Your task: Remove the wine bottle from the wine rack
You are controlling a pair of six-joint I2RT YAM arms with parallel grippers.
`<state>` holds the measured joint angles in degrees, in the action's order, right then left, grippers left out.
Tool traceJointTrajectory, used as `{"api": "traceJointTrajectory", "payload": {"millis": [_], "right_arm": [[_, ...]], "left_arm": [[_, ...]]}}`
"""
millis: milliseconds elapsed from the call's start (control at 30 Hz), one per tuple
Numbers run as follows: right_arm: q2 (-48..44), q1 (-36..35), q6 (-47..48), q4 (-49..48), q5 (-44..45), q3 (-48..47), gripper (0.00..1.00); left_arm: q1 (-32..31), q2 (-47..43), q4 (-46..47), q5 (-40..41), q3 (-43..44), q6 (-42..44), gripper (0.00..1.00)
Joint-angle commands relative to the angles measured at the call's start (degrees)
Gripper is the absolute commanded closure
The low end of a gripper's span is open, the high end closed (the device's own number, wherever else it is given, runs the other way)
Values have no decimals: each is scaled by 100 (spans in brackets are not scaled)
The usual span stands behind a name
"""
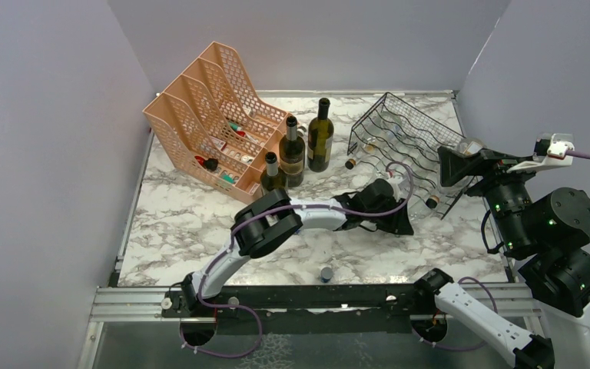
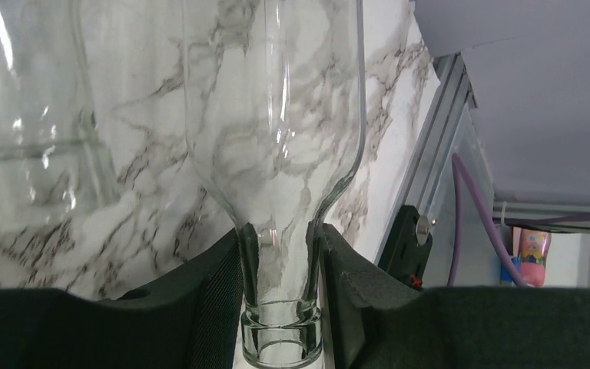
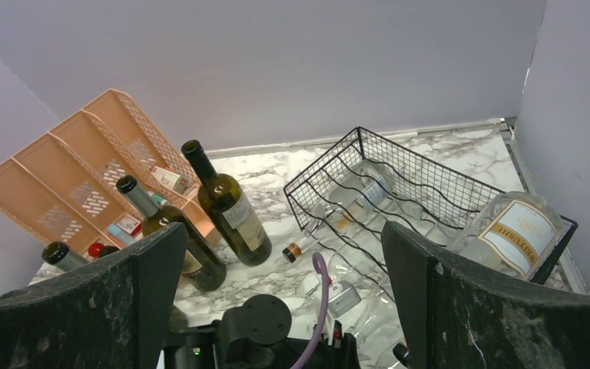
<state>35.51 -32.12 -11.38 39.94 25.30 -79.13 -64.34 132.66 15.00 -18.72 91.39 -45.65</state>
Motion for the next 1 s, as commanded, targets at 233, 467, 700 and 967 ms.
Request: {"api": "traceJointTrajectory", "payload": {"millis": [233, 467, 700, 967], "right_arm": [[59, 13, -24, -209, -139, 128, 0], [113, 13, 243, -295, -202, 359, 0], [140, 13, 1108, -965, -1088, 1114, 0], [14, 13, 1929, -2030, -2899, 2135, 0]], "left_arm": [[22, -1440, -425, -148, -831, 646, 80], [117, -2259, -657, -120, -1710, 684, 87], [190, -3306, -1625, 205, -2337, 995, 90], [476, -4469, -2937, 625, -2821, 1199, 100]]}}
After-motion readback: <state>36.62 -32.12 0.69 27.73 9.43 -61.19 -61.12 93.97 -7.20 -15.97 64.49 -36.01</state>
